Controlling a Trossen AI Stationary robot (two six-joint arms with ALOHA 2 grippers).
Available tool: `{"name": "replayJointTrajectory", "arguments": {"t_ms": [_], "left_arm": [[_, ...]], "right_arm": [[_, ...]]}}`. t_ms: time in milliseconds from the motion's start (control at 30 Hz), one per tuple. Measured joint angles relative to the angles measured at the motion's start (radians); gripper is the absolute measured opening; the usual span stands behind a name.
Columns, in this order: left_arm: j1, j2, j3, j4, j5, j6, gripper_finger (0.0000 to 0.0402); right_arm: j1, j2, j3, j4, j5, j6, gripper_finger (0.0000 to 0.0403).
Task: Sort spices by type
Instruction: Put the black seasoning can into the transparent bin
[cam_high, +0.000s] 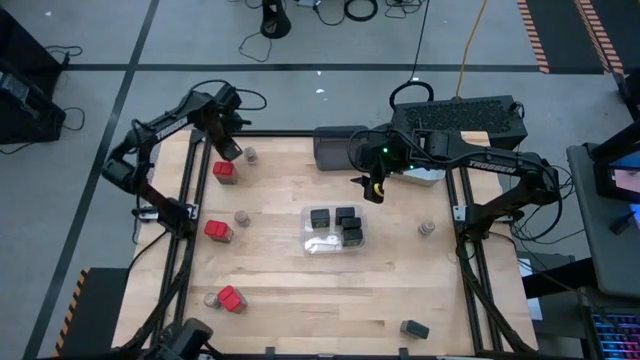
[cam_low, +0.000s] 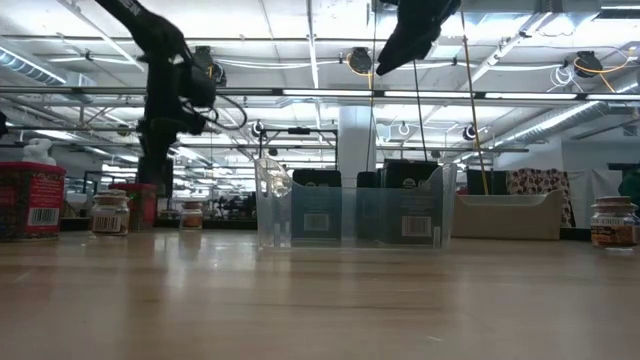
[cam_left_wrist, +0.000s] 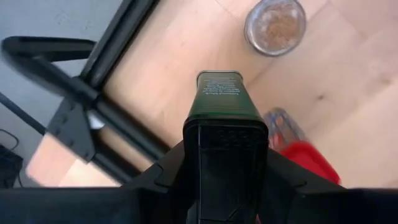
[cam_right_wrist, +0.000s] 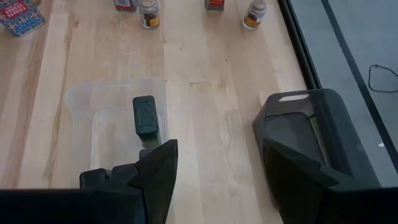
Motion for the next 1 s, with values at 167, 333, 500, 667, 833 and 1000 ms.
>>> {"name": "replayJointTrajectory", "arguments": {"t_ms": [167,333,500,667,833,1000], "left_arm": [[-0.014,-0.064,0.082,-0.085,0.024,-0.022,0.0136],[-0.058,-0.124,0.163,-0.126,0.179,-0.071,0.0136],[-0.16,-0.146,0.21,-0.125,0.273,-0.16,0.0136],[-0.345,-0.12,0.211,-0.074,0.288,-0.235,0.0137],[-0.519,-0.047,0.211,0.049,0.264,-0.28,0.0137],[-0.609,0.061,0.211,0.114,0.215,-0.283,0.0137]], "right_arm": [[0.0,0.0,0.0,0.023,0.0,-0.01,0.0215],[0.0,0.0,0.0,0.046,0.0,-0.027,0.0215],[-0.002,0.0,0.0,0.075,0.0,-0.046,0.0215],[-0.025,0.0,0.0,0.08,0.0,-0.056,0.0215],[-0.053,0.0,0.0,0.079,-0.001,-0.056,0.0215],[-0.072,0.0,0.0,0.076,-0.005,-0.063,0.0215]]}}
